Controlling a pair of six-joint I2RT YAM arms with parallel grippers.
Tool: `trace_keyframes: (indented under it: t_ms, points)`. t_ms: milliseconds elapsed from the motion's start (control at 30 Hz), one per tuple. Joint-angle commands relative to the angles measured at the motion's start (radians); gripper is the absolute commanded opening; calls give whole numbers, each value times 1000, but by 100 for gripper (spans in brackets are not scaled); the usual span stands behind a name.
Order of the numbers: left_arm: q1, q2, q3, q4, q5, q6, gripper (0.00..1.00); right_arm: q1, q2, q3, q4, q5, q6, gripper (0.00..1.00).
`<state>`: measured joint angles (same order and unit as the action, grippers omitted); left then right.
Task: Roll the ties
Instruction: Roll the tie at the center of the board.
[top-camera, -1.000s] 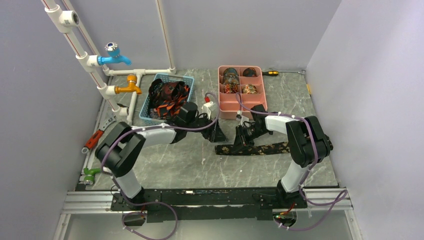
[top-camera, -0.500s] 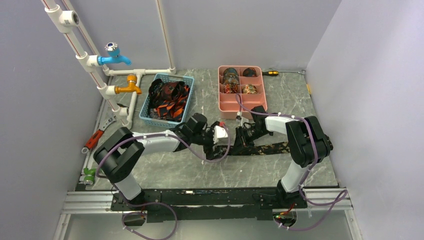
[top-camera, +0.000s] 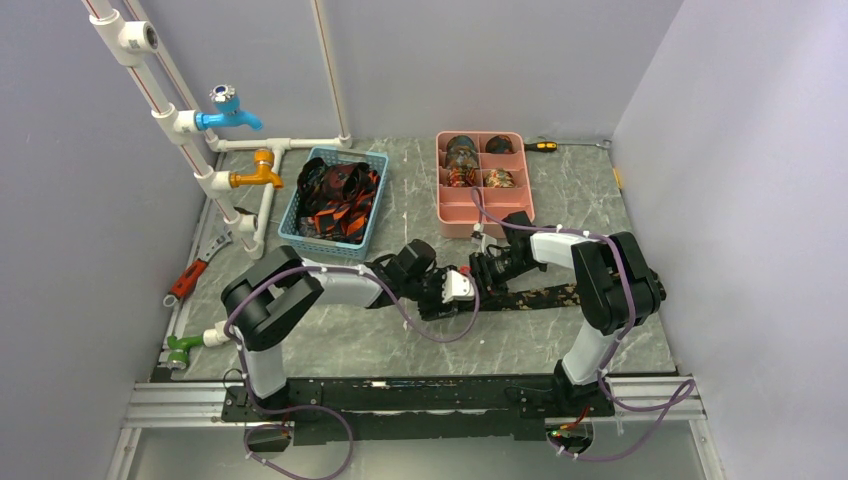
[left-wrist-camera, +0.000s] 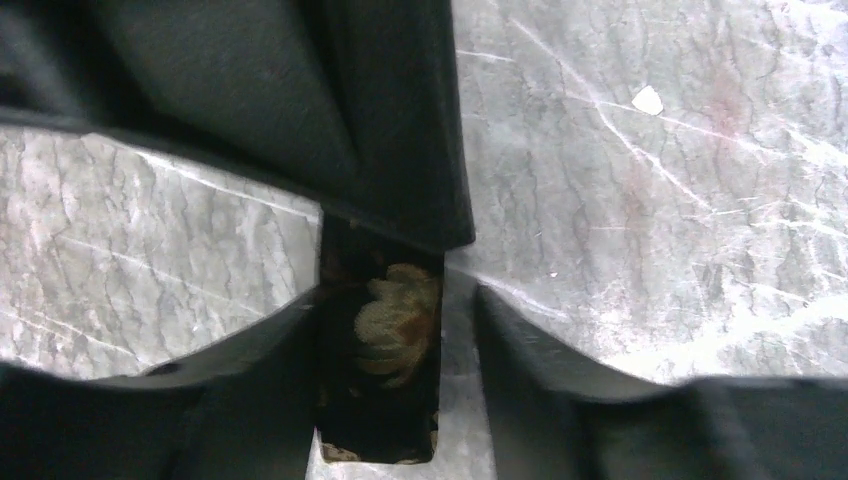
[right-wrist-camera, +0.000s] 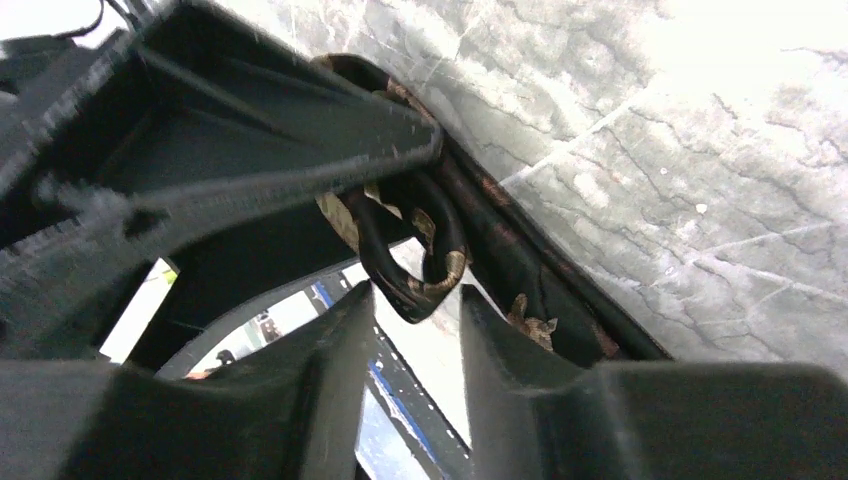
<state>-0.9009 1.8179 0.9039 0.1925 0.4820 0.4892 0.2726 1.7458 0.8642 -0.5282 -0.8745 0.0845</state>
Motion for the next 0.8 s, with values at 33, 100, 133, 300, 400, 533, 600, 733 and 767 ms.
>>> trace_keyframes:
  t_ms: [33, 100, 133, 300, 400, 533, 600, 733, 767]
  points:
    - [-28, 0, -21, 5, -36, 69, 45, -15, -51, 37, -15, -27, -7, 49]
    - [-31, -6, -28, -6, -40, 76, 41, -18, -62, 42, -9, -25, 8, 51]
    - [-32, -7, -32, -7, -53, 72, 40, -18, -65, 44, -5, -30, 14, 51]
    - [-32, 5, -7, -48, -90, 31, 41, -16, -60, 41, 8, -58, 36, 44]
    - [-32, 15, 7, -71, -96, -1, 40, -17, -49, 44, -40, -65, 4, 47]
    - [-32, 8, -6, -72, -88, -10, 40, -17, -63, 36, -63, -48, -26, 52]
    - [-31, 3, -8, -80, -85, -8, 40, -16, -56, 29, -27, -23, -9, 38]
    - [-28, -13, -23, -102, -79, 20, 42, -16, -23, 55, -10, 13, -7, 15]
    - [-25, -18, -29, -106, -78, 30, 42, -15, -17, 65, -17, 15, -12, 10]
